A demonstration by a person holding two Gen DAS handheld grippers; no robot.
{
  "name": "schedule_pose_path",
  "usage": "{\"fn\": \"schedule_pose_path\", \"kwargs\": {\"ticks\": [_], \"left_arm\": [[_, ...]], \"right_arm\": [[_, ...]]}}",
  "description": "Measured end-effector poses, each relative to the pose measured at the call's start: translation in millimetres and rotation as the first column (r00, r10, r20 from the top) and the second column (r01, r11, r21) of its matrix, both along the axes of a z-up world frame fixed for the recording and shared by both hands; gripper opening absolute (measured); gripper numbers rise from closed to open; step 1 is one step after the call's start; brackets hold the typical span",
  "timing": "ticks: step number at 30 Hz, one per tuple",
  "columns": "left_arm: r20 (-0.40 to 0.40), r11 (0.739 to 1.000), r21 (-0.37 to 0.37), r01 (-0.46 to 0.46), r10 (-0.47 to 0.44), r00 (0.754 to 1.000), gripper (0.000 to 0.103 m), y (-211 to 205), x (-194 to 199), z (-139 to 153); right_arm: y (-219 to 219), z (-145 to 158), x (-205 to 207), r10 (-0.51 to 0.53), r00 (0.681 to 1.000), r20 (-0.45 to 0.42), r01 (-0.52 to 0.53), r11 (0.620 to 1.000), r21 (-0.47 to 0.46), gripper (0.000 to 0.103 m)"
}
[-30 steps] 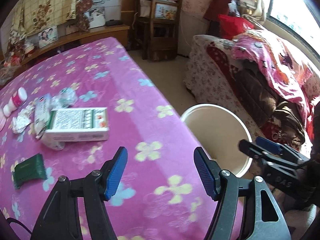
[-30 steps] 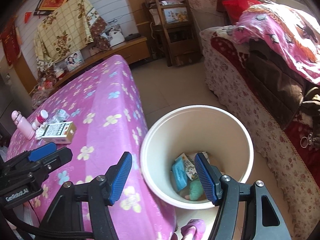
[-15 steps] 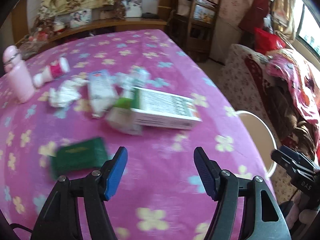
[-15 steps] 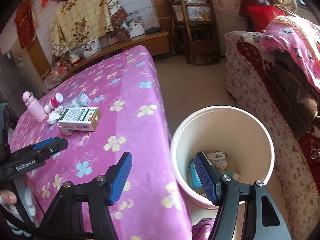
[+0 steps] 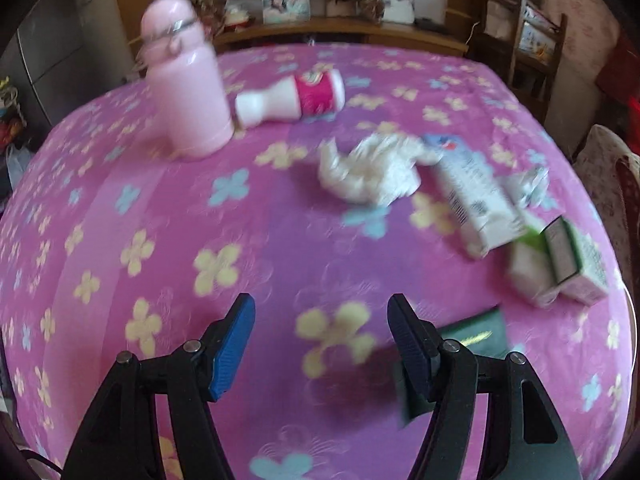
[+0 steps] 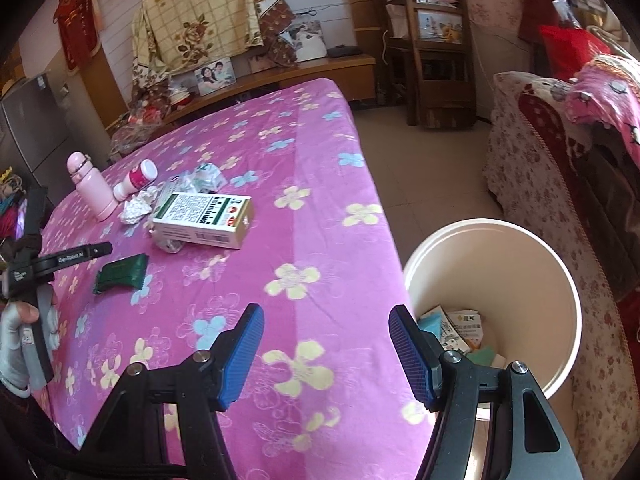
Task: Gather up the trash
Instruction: 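Grasp the dark green packet with the left tool while the right tool grasps the white-green medicine box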
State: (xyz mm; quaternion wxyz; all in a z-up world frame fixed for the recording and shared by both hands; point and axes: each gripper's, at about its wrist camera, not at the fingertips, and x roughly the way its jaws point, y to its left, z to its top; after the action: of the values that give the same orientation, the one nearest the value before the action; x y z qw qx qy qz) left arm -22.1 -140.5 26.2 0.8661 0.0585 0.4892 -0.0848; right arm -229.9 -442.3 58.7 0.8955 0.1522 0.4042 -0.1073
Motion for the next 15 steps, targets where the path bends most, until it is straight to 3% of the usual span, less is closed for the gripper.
{"fn": "schedule_pose_path", "kwargs": {"ticks": [3,8,15], "left_arm": [[-0.061,0.997,-0.053,0.049,-0.053,0.997,0.069,7,-13,-8],[-0.076,0.978,-0.139,0.154,-0.166,0.983,0.069,2,-43,-2],[-0.051,0.954,-0.267,0.134,-0.152,0.987,0.072,-3,-54,21]], "right_arm": [[5,-1,6,0.015,1.0,-0.004,-0.015,1.0,0.013,0.069],[16,-2,11,0.046,0.999,-0.004,-0.046,0.999,0.007,0.069],[27,-7,20,0.099,0.995,-0.012,-0.099,0.995,0.033,0.069]]}}
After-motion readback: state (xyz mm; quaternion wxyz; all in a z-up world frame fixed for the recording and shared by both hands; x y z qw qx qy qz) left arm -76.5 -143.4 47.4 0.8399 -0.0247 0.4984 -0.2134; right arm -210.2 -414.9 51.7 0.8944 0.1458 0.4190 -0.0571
